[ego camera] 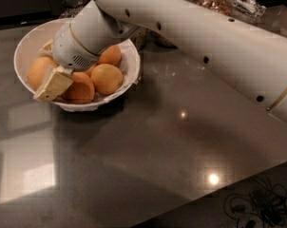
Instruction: Pick orange from white bowl
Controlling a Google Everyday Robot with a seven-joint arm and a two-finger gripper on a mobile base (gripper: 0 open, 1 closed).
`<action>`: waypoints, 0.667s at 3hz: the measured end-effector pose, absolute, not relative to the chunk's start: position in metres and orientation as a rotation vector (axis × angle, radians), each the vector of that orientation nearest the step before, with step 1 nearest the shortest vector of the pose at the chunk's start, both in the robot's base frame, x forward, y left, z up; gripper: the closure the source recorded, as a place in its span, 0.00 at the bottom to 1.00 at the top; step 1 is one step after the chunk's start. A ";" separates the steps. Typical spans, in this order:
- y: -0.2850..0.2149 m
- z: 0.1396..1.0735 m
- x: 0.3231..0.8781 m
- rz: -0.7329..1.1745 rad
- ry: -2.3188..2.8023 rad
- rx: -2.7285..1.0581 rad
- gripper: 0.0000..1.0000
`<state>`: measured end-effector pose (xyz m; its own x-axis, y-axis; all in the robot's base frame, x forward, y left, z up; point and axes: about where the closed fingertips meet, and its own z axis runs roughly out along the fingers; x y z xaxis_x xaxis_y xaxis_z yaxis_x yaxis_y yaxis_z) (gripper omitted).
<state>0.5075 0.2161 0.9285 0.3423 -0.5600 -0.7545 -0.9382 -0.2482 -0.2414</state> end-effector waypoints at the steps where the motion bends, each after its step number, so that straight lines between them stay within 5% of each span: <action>1: 0.216 0.928 0.508 0.705 1.309 -1.923 0.96; 2: 0.216 0.932 0.507 0.705 1.308 -1.923 1.00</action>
Offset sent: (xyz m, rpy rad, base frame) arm -0.0004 -0.0133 0.0147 0.0620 -0.0141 0.0045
